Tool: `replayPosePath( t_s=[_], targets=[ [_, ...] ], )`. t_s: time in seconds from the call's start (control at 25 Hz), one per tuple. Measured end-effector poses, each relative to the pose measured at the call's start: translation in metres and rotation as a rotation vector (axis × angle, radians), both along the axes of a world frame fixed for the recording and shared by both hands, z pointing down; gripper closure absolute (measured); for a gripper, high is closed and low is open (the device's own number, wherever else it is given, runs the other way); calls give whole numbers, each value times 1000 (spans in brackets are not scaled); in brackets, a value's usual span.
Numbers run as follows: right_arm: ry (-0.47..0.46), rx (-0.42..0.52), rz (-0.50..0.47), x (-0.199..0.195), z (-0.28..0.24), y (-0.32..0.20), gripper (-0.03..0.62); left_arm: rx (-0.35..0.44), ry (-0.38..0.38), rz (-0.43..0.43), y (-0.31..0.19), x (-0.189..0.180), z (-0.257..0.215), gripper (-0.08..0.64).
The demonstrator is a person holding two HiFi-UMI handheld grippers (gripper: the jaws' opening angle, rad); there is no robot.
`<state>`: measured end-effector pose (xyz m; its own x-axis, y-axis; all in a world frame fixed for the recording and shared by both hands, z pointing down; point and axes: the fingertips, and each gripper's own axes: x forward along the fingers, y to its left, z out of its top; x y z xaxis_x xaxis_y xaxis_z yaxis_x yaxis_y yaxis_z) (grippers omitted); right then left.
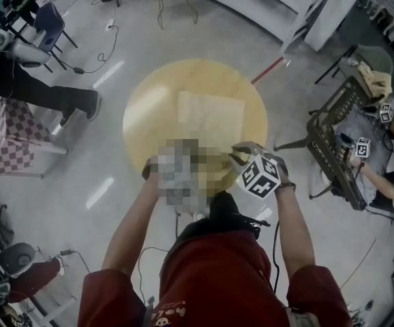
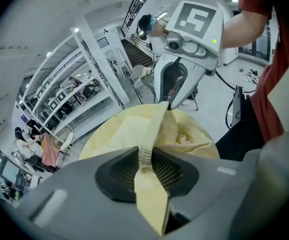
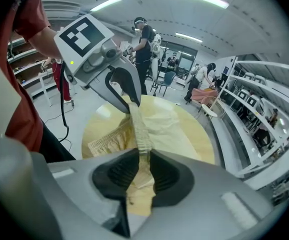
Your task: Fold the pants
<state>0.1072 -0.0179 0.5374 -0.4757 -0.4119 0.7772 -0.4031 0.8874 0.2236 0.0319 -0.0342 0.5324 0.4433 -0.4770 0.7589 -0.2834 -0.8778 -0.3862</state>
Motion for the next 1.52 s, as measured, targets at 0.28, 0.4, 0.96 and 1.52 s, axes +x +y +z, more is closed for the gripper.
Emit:
replayPosePath(
  t_s=[0.28,0.4,0.96,1.52],
  targets=[
    [-3,5,-1,2,-3,-48,520,-16,5,-23,-47,2,-5,469],
    [-4,-8,-3,4,0,-69,520,-37,11,-45,-68,4,-3,469],
    [-7,-100,-51,6,38,-159,520,-182,-26,-159,-160,5,32,471],
    [5,-205,-98,14,95,-206,518,-331,-70,-226,-207,14,86,468]
  ],
)
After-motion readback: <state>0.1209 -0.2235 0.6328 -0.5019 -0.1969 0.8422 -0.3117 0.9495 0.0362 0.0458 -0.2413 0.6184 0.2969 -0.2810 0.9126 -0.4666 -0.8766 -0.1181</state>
